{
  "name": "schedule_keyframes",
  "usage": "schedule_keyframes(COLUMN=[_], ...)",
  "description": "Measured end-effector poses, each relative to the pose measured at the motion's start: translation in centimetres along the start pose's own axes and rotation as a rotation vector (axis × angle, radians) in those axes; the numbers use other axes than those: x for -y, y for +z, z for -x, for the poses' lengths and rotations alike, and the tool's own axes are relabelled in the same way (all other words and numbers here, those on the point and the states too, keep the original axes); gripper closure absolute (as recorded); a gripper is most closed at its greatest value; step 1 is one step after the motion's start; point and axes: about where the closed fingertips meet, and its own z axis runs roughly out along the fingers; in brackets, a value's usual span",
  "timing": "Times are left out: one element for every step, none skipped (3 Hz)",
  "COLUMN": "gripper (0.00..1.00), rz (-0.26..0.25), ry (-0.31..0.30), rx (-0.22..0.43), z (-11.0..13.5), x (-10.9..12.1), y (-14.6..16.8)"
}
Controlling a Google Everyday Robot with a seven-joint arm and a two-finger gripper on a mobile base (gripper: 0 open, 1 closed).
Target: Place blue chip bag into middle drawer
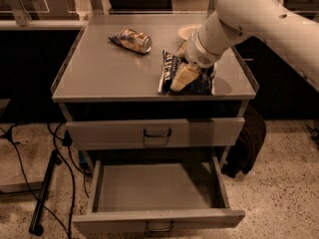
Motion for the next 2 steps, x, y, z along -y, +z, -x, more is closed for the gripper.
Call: schedule_keyframes(gripper=[0.6, 0.83], rz=[0.0, 0.0], ry=[0.0, 0.0], rx=[0.0, 0.0], z=[0.0, 0.0], x=[0.0, -0.01], y=[0.0, 0.01])
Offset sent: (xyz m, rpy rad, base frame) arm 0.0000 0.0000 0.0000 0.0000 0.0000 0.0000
